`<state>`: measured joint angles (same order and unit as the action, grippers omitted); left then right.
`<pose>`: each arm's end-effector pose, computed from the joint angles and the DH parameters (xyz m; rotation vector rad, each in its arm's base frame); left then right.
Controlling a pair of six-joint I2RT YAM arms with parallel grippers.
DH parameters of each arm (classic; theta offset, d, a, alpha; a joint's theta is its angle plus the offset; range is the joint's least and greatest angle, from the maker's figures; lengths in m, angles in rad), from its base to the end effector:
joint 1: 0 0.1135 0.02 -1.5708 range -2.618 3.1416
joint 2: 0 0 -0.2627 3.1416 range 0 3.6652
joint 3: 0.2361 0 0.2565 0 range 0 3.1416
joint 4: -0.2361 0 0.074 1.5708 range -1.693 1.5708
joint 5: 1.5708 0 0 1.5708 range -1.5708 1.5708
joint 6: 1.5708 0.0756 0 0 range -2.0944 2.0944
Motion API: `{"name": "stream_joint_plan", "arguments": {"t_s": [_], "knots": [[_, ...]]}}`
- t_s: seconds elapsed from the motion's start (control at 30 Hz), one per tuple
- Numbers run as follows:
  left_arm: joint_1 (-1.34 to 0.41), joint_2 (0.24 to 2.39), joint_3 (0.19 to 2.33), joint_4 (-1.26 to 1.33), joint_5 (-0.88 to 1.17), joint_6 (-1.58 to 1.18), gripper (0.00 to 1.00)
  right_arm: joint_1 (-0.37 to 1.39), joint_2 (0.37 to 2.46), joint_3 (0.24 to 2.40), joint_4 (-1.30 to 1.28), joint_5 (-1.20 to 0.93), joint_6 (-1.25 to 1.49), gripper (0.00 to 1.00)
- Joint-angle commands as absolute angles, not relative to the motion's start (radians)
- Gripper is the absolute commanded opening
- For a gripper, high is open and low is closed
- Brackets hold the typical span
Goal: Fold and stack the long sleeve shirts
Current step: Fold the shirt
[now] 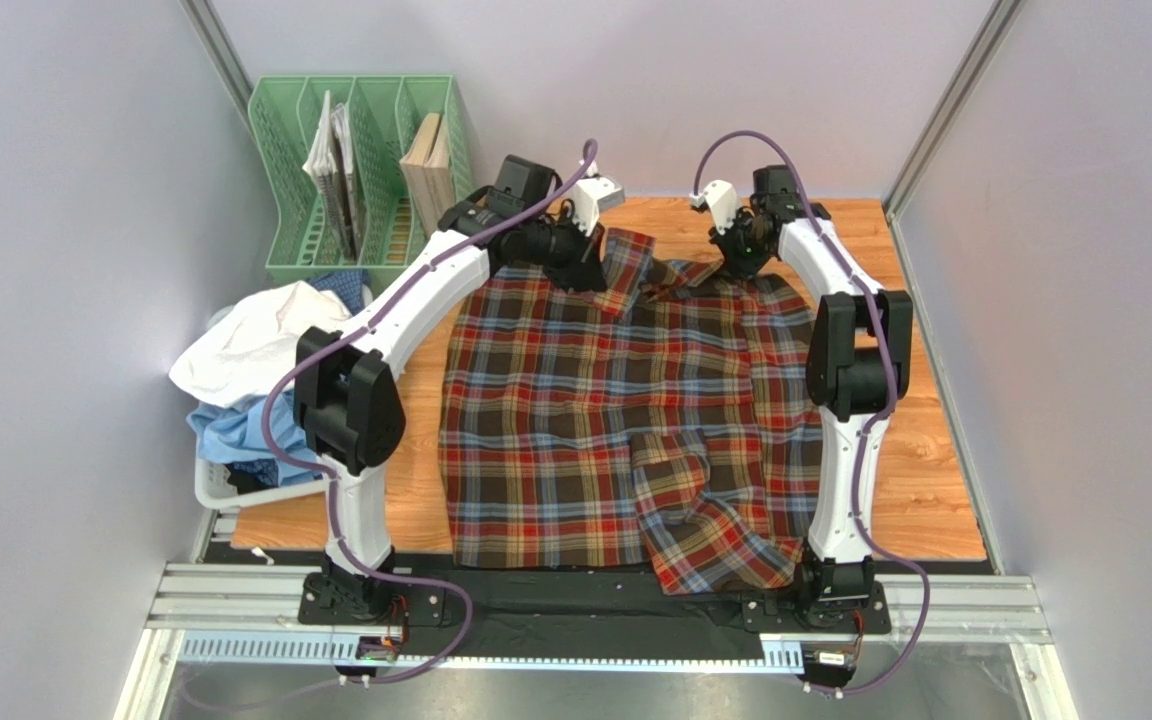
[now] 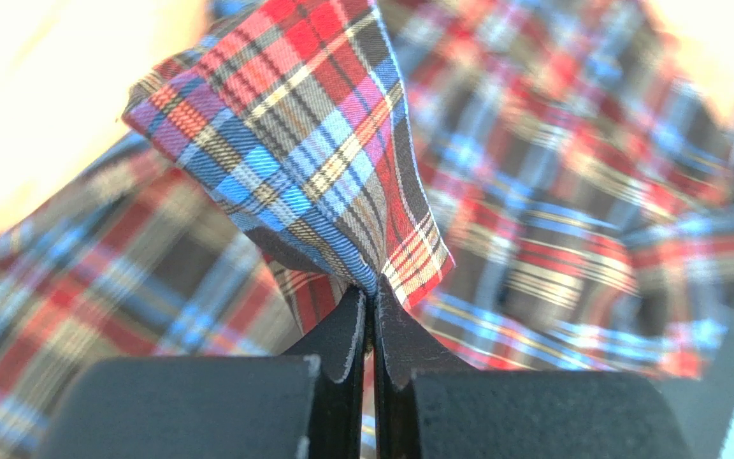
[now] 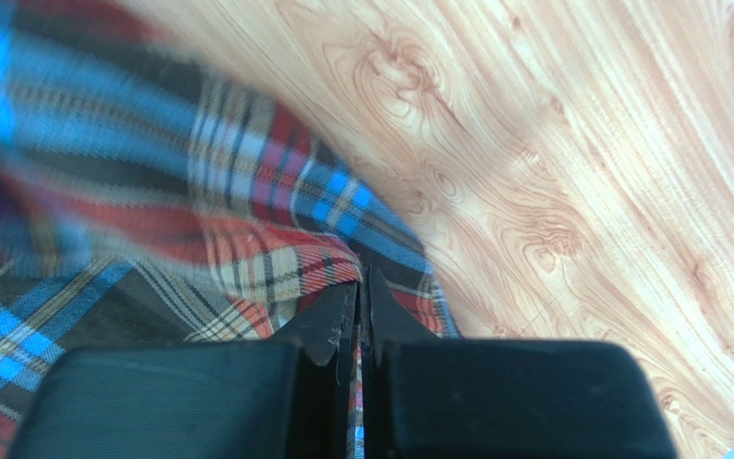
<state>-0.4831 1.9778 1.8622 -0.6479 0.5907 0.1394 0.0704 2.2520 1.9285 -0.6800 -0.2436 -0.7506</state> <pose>0.4033 -0.2591 0.2910 0.9921 2.1047 -0.8602 0.5176 0.0548 0.1709 -1.0918 2.2825 0.0459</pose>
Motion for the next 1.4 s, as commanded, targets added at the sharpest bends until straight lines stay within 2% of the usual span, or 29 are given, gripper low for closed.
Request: {"name": "stream_joint_plan", "arguments": {"t_s": [0.0,0.13,0.23,0.27,0.3,0.33,0.4,0.43,0.47,0.53,0.6,0.73,0.83,0.9,0.93,1.13,1.37], "knots": [[-0.499,2.003,1.839,-0.787,0.725,0.149,0.00,0.069,2.163,1.914,-0.646,-0.298,-0.738,0.00],[-0.497,2.095,1.966,-0.847,0.738,0.152,0.00,0.067,2.149,1.890,-0.644,-0.310,-0.742,0.00],[-0.499,2.229,2.248,-0.911,0.668,0.225,0.00,0.067,2.145,1.878,-0.644,-0.311,-0.750,0.00],[-0.492,2.299,2.420,-0.888,0.629,0.230,0.00,0.067,2.145,1.875,-0.644,-0.311,-0.752,0.00],[-0.483,2.328,2.489,-0.834,0.529,0.218,0.00,0.066,2.140,1.871,-0.644,-0.316,-0.755,0.00],[-0.468,2.350,2.532,-0.640,0.475,0.110,0.00,0.064,2.140,1.870,-0.646,-0.327,-0.753,0.00],[-0.404,2.359,2.490,-0.380,0.328,-0.045,0.48,0.063,2.138,1.870,-0.652,-0.331,-0.753,0.00],[-0.388,2.362,2.468,-0.212,0.286,-0.107,0.64,0.063,2.137,1.874,-0.656,-0.334,-0.752,0.00],[-0.382,2.403,2.523,-0.207,0.256,-0.089,0.77,0.061,2.135,1.878,-0.661,-0.339,-0.750,0.00],[-0.388,2.457,2.598,-0.315,0.282,0.023,0.79,0.060,2.125,1.878,-0.670,-0.344,-0.750,0.00],[-0.382,2.442,2.568,-0.374,0.276,0.096,0.81,0.057,2.118,1.878,-0.672,-0.347,-0.747,0.00],[-0.341,2.306,2.288,-0.465,0.282,0.325,0.81,0.048,2.135,1.894,-0.678,-0.353,-0.744,0.00],[-0.312,2.286,2.217,-0.561,0.322,0.536,0.76,0.041,2.155,1.930,-0.689,-0.357,-0.724,0.00],[-0.298,2.310,2.236,-0.647,0.302,0.653,0.74,0.034,2.169,1.954,-0.698,-0.364,-0.710,0.00],[-0.284,2.338,2.262,-0.661,0.298,0.684,0.69,0.031,2.174,1.962,-0.703,-0.374,-0.698,0.00],[-0.267,2.420,2.306,-0.664,0.232,0.946,0.65,0.020,2.194,1.994,-0.716,-0.379,-0.686,0.00],[-0.267,2.503,2.329,-0.640,0.210,1.097,0.65,0.018,2.209,2.019,-0.730,-0.379,-0.683,0.00]]}}
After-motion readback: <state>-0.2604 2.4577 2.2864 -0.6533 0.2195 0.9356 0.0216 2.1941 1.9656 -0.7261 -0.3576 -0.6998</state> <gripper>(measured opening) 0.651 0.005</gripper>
